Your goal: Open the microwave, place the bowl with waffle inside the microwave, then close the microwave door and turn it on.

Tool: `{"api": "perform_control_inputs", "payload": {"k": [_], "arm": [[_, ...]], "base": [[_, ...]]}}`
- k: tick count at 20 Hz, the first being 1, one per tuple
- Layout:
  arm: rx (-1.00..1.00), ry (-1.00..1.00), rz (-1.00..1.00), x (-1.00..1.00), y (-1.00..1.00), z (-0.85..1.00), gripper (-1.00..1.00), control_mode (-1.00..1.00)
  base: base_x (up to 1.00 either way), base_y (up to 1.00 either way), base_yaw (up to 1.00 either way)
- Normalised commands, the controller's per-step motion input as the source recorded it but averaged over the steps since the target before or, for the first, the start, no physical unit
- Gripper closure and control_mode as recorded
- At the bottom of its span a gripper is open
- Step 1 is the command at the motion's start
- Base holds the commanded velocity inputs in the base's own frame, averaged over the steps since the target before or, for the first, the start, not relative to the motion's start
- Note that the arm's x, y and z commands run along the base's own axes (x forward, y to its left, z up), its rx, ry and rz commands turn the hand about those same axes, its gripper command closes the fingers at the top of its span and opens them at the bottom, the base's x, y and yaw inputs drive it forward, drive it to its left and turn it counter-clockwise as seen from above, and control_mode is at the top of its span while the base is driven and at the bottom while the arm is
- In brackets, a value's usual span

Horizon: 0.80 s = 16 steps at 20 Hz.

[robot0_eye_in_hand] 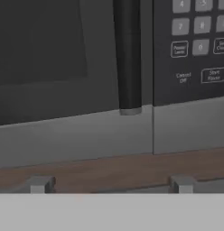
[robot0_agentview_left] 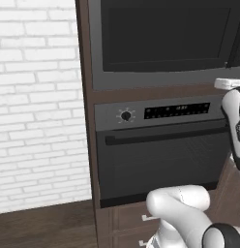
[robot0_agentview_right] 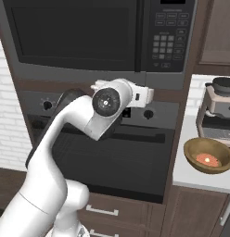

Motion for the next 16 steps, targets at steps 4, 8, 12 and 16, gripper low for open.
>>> {"api": "perform_control_inputs", "payload": {"k": [4,8,12,16], "arm": [[0.07,-0.6,-0.22,-0.22,-0.29,0.55,-1.0,-1.0],[0.01,-0.37,-0.1,-0.2,-0.03,0.35,-1.0,-1.0],[0.0,-0.02,0.0,-0.02,0.0,0.0,-1.0,-1.0],[0.0,0.0,0.0,0.0,-0.01,0.0,-1.0,-1.0]], "base": [[0.0,0.0,0.0],[0.0,0.0,0.0],[0.0,0.0,0.0],[0.0,0.0,0.0]]}}
